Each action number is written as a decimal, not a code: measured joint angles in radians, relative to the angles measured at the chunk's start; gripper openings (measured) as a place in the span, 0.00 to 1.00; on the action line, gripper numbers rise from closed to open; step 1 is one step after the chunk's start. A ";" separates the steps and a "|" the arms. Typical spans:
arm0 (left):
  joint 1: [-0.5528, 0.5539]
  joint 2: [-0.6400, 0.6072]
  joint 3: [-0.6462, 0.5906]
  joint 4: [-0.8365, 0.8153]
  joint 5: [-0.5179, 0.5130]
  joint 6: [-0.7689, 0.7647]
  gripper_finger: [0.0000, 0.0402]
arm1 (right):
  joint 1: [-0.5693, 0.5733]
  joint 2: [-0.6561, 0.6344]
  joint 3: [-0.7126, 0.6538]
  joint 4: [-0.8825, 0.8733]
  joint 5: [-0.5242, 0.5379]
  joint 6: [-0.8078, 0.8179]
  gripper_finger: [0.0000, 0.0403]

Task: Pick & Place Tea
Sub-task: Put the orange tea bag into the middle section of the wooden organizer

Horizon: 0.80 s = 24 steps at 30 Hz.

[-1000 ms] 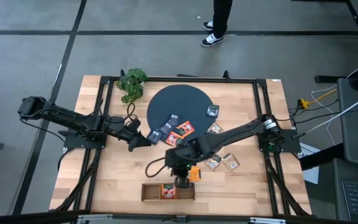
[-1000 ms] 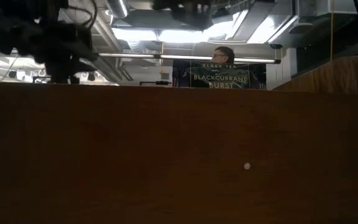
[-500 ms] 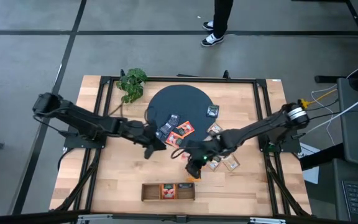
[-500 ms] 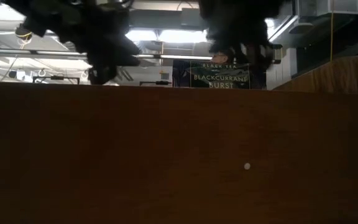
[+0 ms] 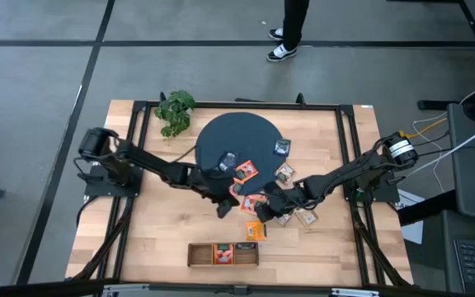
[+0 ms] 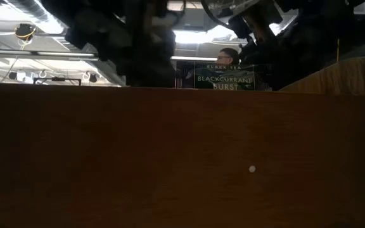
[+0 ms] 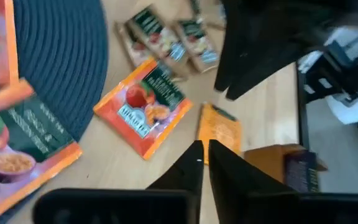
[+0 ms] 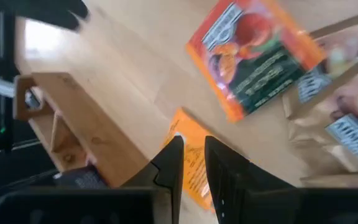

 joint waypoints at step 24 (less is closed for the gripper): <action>0.016 0.255 0.034 0.187 -0.021 -0.201 0.01 | 0.027 0.002 0.001 -0.078 0.149 0.055 0.17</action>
